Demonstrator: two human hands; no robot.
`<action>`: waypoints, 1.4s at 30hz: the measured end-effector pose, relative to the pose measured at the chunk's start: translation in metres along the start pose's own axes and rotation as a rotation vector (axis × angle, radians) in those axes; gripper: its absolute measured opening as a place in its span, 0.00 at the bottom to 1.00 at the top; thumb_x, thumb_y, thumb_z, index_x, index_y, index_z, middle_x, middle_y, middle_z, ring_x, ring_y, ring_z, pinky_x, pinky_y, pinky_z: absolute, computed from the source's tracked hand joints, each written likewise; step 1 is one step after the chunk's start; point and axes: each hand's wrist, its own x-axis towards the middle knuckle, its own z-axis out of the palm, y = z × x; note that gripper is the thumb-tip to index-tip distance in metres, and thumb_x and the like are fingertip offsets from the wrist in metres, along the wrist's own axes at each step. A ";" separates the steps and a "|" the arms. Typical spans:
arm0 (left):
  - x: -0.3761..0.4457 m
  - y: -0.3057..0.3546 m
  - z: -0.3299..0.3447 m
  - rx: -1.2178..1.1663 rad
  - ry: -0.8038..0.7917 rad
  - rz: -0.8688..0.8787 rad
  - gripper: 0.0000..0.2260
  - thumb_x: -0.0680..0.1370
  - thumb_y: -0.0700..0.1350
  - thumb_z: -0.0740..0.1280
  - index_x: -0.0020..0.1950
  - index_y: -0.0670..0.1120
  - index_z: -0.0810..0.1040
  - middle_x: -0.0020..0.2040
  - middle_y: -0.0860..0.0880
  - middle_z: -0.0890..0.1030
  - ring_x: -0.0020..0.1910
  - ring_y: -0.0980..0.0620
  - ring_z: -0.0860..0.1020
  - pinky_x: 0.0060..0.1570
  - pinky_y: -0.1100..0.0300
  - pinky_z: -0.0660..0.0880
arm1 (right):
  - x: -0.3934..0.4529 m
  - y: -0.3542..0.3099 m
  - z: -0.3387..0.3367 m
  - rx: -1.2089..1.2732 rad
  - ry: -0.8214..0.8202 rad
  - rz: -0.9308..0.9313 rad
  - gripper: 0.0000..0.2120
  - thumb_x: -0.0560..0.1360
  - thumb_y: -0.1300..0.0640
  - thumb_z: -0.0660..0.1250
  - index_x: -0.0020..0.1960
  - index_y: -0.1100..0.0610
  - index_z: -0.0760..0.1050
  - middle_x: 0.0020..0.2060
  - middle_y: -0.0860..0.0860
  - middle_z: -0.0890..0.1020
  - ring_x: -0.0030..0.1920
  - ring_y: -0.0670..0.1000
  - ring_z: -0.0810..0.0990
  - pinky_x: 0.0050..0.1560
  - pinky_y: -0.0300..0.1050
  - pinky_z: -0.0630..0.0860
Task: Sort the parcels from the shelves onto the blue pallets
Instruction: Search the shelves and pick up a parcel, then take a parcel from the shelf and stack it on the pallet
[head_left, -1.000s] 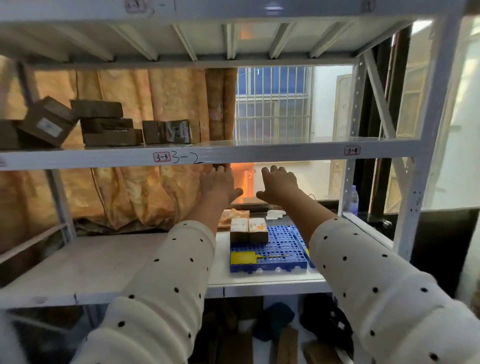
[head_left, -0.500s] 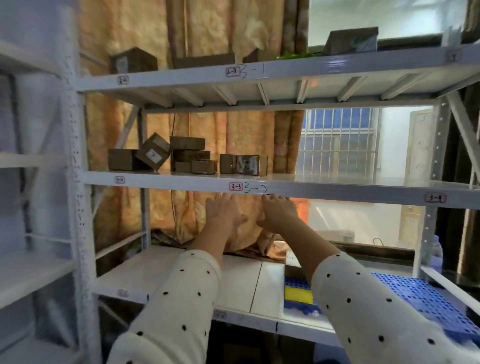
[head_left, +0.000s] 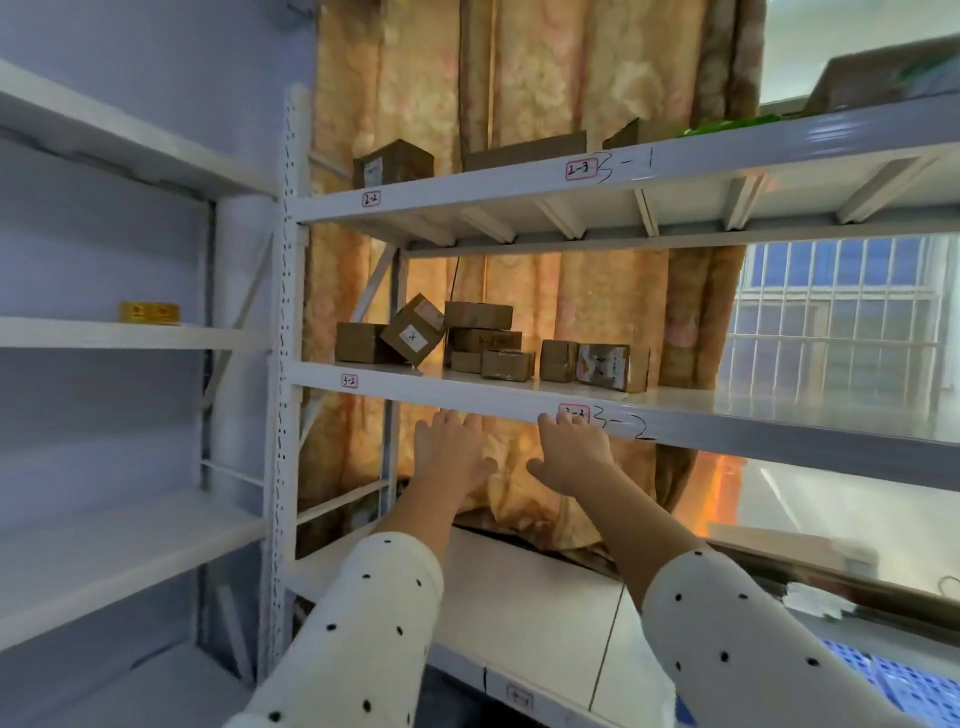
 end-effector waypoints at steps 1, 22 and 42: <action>0.004 -0.004 0.003 -0.002 -0.003 -0.003 0.23 0.77 0.57 0.63 0.68 0.46 0.68 0.67 0.46 0.72 0.66 0.46 0.69 0.62 0.51 0.67 | 0.007 -0.003 0.001 0.005 0.004 -0.005 0.26 0.78 0.45 0.60 0.70 0.58 0.62 0.65 0.56 0.71 0.64 0.57 0.72 0.53 0.48 0.73; 0.197 -0.141 0.062 0.025 0.174 0.039 0.20 0.78 0.59 0.60 0.59 0.44 0.72 0.57 0.45 0.75 0.57 0.47 0.74 0.53 0.55 0.69 | 0.213 -0.080 0.008 -0.020 0.153 0.131 0.22 0.79 0.49 0.58 0.69 0.59 0.64 0.64 0.57 0.72 0.63 0.58 0.72 0.54 0.50 0.72; 0.401 -0.156 0.124 -0.019 0.327 0.216 0.39 0.72 0.57 0.71 0.75 0.43 0.57 0.71 0.42 0.64 0.70 0.42 0.65 0.69 0.47 0.64 | 0.404 -0.046 0.038 -0.072 0.218 0.243 0.29 0.76 0.49 0.65 0.71 0.58 0.60 0.64 0.58 0.70 0.63 0.58 0.71 0.55 0.50 0.72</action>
